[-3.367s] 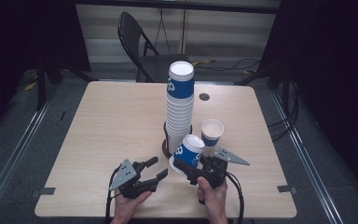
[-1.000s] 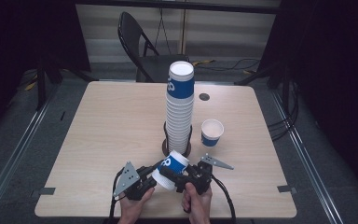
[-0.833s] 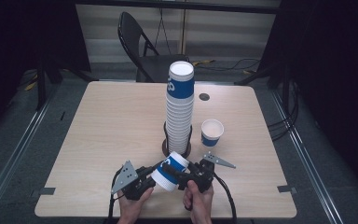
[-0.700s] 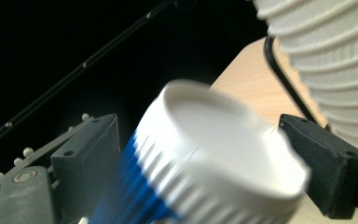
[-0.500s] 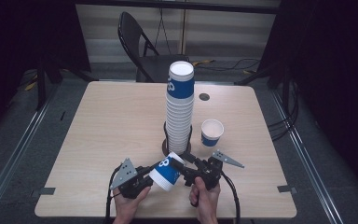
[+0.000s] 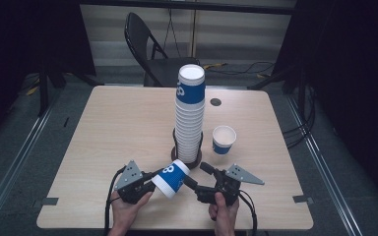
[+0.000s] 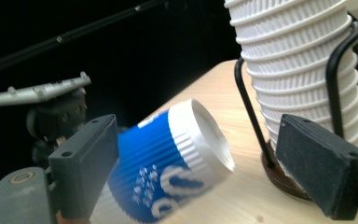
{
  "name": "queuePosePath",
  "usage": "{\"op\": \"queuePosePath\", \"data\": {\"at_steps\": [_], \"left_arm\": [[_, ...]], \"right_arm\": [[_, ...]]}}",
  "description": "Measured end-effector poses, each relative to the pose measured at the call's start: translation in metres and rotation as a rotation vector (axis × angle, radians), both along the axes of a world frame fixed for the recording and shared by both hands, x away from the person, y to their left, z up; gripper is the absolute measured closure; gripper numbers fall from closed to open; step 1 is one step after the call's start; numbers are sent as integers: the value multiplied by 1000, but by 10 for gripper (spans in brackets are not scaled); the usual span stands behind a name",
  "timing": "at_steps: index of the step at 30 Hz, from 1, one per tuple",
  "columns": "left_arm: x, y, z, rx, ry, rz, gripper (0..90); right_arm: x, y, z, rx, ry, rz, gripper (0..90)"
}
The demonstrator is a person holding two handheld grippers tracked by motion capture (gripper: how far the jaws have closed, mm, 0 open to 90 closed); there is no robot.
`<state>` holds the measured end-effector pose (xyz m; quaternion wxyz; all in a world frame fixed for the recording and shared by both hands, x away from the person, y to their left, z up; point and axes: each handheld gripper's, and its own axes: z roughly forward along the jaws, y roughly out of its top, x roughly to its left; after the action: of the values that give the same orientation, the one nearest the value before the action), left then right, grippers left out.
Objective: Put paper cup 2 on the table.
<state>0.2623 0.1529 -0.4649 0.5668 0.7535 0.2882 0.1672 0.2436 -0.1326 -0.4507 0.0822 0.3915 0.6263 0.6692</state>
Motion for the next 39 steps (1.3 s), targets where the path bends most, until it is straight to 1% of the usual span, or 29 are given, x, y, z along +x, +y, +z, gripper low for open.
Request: {"op": "queuePosePath", "data": {"at_steps": [2, 4, 5, 6, 7, 8, 9, 10, 11, 12, 13, 15, 17, 20, 21, 23, 25, 27, 28, 29, 30, 31, 32, 33, 34, 35, 36, 38, 39], "left_arm": [[3, 2, 2, 20, 4, 1, 848], [5, 4, 5, 47, 12, 4, 848], [6, 5, 6, 46, 23, 1, 848], [8, 6, 7, 36, 37, -4, 848], [9, 7, 8, 41, 42, -6, 848], [11, 7, 9, 43, 56, -12, 848], [12, 7, 10, 41, 66, -12, 848], [14, 8, 11, 49, 73, -14, 848], [15, 7, 13, 60, 88, -27, 849], [16, 7, 14, 78, 99, -28, 850], [17, 7, 15, 89, 107, -30, 850], [19, 7, 17, 95, 132, -33, 850], [20, 7, 19, 107, 142, -35, 849], [23, 7, 19, 133, 160, -36, 849], [24, 7, 19, 142, 164, -37, 848], [25, 5, 21, 163, 167, -37, 848], [26, 4, 22, 168, 183, -38, 848], [28, 3, 25, 179, 198, -41, 848], [28, 2, 26, 182, 211, -45, 848], [29, 1, 27, 198, 211, -48, 848], [30, 0, 28, 205, 220, -48, 848], [31, -1, 29, 210, 233, -55, 848], [31, -2, 30, 210, 246, -61, 847], [32, -2, 31, 214, 257, -62, 848], [33, -3, 31, 218, 269, -69, 848], [33, -4, 31, 222, 281, -75, 848], [34, -5, 31, 222, 289, -69, 848], [36, -5, 33, 235, 307, -100, 847], [37, -5, 34, 239, 310, -103, 847]], "right_arm": [[-1, 0, -1, -29, -7, -7, 134], [-2, -1, -3, -53, -18, 0, 144], [-2, -1, -4, -65, -24, -10, 144], [-3, 0, -5, -87, -33, -29, 144], [-3, 1, -5, -105, -38, -35, 143], [-3, 2, -6, -131, -44, -46, 142], [-3, 3, -8, -156, -68, -58, 142], [-4, 4, -9, -169, -74, -60, 138], [-3, 5, -10, -186, -78, -66, 132], [-4, 6, -11, -202, -89, -69, 133], [-4, 7, -12, -217, -86, -59, 135], [-6, 9, -14, -253, -95, -61, 144], [-6, 10, -15, -298, -101, -61, 146], [-8, 14, -16, -369, -146, -68, 146], [-9, 16, -17, -380, -160, -64, 153], [-10, 19, -18, -400, -171, -50, 162], [-10, 21, -20, -434, -191, -42, 167], [-11, 24, -21, -481, -208, -36, 168], [-12, 25, -21, -504, -218, -40, 170], [-13, 26, -21, -535, -223, -49, 172], [-15, 28, -21, -571, -241, -52, 172], [-16, 29, -21, -577, -247, -46, 172], [-17, 29, -21, -592, -251, -41, 178], [-18, 31, -21, -623, -261, -41, 183], [-19, 32, -21, -638, -266, -41, 184], [-19, 32, -21, -647, -267, -43, 185], [-19, 33, -22, -658, -268, -57, 186], [-20, 33, -22, -668, -263, -53, 178], [-21, 33, -22, -670, -269, -59, 178]]}}
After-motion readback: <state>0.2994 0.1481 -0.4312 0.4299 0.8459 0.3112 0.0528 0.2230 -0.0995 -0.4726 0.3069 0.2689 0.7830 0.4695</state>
